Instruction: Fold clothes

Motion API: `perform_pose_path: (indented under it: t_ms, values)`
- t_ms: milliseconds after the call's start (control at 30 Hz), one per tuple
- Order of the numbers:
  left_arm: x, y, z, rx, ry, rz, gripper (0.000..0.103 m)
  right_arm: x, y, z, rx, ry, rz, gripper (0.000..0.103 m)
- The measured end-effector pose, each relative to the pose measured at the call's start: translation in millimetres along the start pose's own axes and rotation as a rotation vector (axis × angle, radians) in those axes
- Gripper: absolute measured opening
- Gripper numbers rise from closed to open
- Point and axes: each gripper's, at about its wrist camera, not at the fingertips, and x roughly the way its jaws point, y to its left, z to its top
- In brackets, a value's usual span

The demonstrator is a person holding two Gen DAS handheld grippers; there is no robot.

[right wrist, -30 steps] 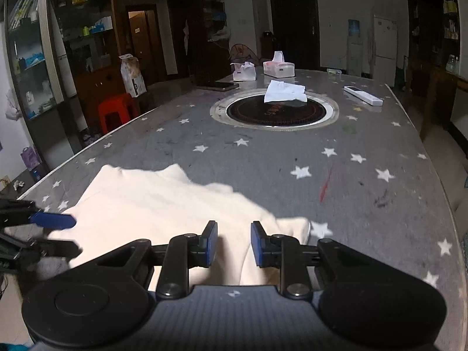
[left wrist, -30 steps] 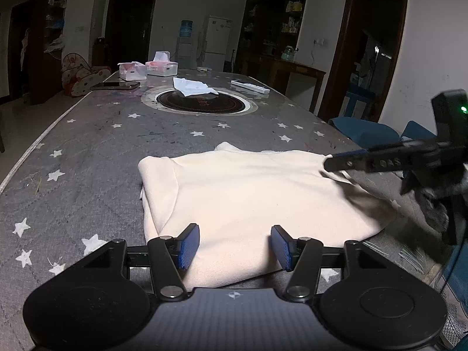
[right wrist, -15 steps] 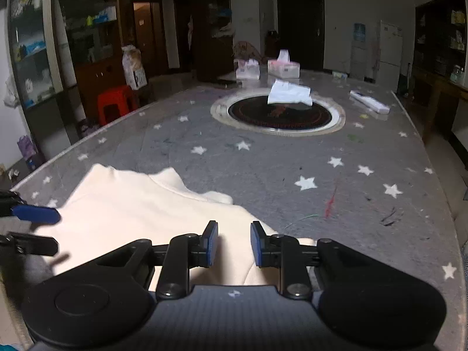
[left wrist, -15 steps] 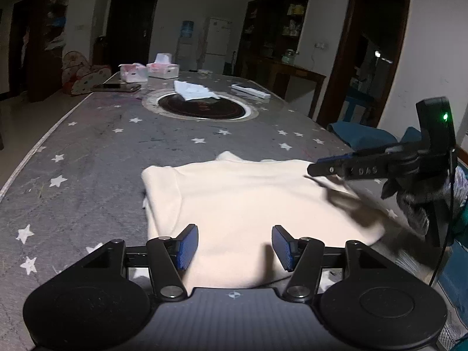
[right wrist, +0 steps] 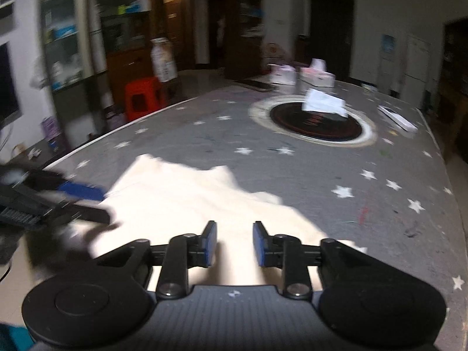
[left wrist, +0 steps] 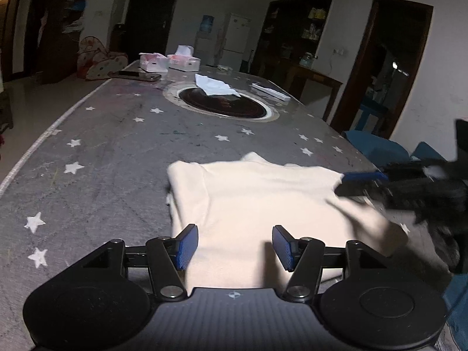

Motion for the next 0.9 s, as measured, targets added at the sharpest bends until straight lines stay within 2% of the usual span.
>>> perform_pose_path:
  t_ms: [167, 233, 300, 433, 500, 567, 733, 900]
  values:
    - [-5, 21, 7, -0.073, 0.004, 0.055, 0.06, -5, 45, 2, -0.129, 0.016, 0.109, 0.03]
    - [-6, 30, 8, -0.11, 0.007, 0.077, 0.06, -3, 65, 3, -0.188, 0.023, 0.152, 0.037]
    - [-8, 40, 10, -0.149, 0.01, 0.09, 0.061, 1, 85, 2, -0.249, 0.032, 0.189, 0.037]
    - [-9, 47, 12, -0.185, 0.02, 0.1, 0.071, 10, 121, -1, -0.355, 0.042, 0.227, 0.038]
    - [-9, 48, 13, -0.189, 0.024, 0.103, 0.074, 15, 133, -1, -0.384, 0.046, 0.239, 0.038]
    - [-8, 48, 13, -0.194, 0.029, 0.106, 0.082, 19, 143, -2, -0.405, 0.044, 0.242, 0.039]
    - [-8, 50, 15, -0.204, 0.04, 0.114, 0.092, 26, 157, -3, -0.458, 0.03, 0.21, 0.039]
    - [-6, 51, 17, -0.227, 0.053, 0.107, 0.093, 35, 162, -5, -0.473, 0.026, 0.188, 0.038]
